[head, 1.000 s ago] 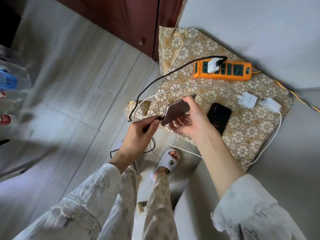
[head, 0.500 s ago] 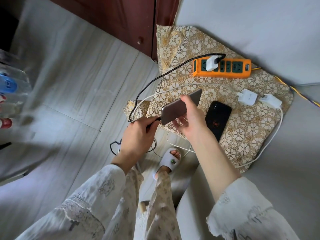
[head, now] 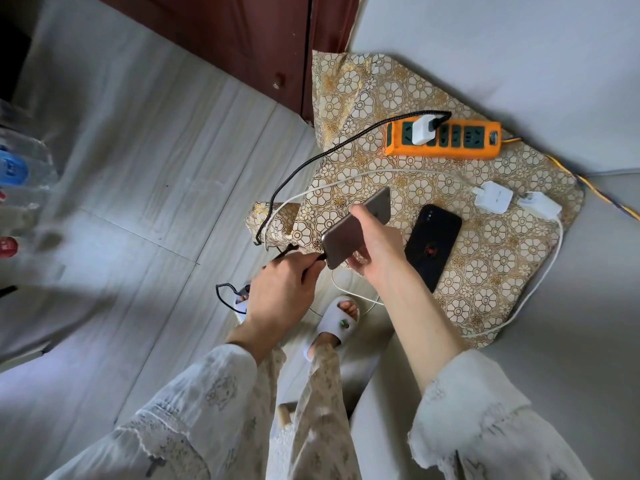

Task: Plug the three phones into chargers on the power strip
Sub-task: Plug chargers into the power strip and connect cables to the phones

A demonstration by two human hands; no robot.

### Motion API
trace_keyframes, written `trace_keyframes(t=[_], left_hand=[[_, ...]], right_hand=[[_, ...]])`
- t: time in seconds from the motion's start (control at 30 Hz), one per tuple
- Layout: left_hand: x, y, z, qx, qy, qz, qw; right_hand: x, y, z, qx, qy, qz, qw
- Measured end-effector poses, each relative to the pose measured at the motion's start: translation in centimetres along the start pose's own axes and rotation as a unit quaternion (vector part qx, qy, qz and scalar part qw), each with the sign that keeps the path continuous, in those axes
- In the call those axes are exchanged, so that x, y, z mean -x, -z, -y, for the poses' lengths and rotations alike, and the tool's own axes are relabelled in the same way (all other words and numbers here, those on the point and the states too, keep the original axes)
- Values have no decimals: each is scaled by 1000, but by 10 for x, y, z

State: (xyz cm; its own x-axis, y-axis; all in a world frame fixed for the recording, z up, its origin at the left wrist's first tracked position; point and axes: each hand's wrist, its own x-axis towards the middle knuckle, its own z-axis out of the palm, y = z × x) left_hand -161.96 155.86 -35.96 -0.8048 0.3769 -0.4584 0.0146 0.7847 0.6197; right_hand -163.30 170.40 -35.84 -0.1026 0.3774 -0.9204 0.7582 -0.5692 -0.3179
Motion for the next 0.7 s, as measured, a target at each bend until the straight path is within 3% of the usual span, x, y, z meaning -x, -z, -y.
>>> trace_keyframes(t=[0.2,0.4,0.53,0.7], left_hand=[[-19,-12,9,-18,20,134,991],[-32,-10,25,-108,-13,120,987],[-41,-16,28,-190,-47,189,962],[-43,-23,30,-214,-59,207,953]], right_hand=[[-29,1,9,155,80,-117,978],[-44,-11,-2,361,193,-173,896],[-48,-15,-10,420,227,-183,859],[-52,-21,-6,415,251,-201,851]])
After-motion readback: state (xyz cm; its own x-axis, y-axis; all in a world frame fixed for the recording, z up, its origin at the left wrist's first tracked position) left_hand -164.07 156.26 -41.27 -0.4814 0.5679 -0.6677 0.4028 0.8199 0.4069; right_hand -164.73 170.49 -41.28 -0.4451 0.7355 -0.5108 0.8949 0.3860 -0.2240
